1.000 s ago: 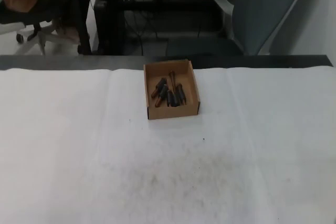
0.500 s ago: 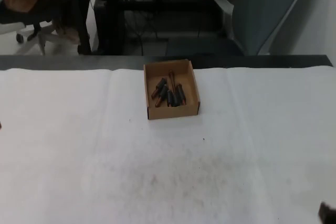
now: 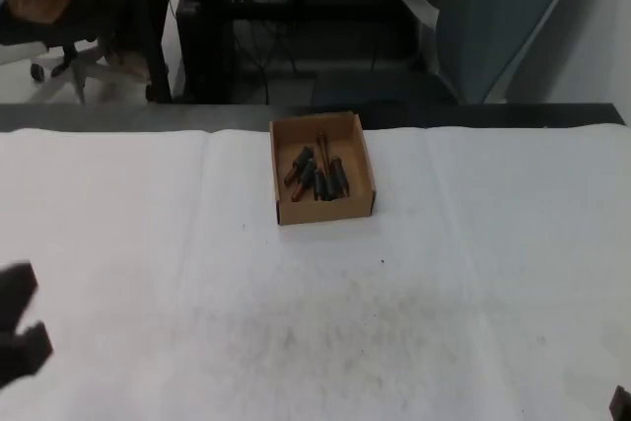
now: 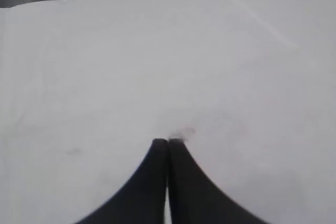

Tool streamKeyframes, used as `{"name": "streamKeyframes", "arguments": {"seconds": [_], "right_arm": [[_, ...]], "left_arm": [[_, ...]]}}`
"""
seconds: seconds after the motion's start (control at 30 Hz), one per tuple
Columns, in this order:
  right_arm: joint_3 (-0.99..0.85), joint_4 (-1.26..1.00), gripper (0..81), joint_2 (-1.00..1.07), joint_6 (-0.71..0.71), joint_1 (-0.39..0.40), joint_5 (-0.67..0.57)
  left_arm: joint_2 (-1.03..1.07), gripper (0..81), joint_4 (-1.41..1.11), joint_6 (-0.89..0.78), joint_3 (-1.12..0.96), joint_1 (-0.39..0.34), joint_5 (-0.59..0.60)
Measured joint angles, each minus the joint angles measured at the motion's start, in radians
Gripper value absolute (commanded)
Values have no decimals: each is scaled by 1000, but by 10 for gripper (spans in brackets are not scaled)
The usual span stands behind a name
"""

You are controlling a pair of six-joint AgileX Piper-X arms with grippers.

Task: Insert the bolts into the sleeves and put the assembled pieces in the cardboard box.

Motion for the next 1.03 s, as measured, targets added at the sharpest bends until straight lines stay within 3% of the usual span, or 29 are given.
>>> {"name": "streamKeyframes", "arguments": {"seconds": [0.27, 0.3, 0.33, 0.53, 0.8, 0.9, 1.03], "right_arm": [[0, -10, 6, 0, 0, 0, -1], [0, -11, 6, 0, 0, 0, -1], [0, -10, 6, 0, 0, 0, -1], [0, -17, 6, 0, 0, 0, -1], [0, -17, 6, 0, 0, 0, -1], [0, -17, 6, 0, 0, 0, -1], [0, -17, 6, 0, 0, 0, -1]], "left_arm": [[0, 17, -72, -10, 51, 0, -10], [0, 17, -106, -10, 66, 0, -14], [0, 17, -321, 67, 215, 0, -15], [0, 17, -209, 81, 242, 0, 114], [0, 17, -181, 99, 242, -9, 149], [0, 17, -168, 107, 242, -48, 149], [0, 17, -117, 126, 242, -161, 127]]}}
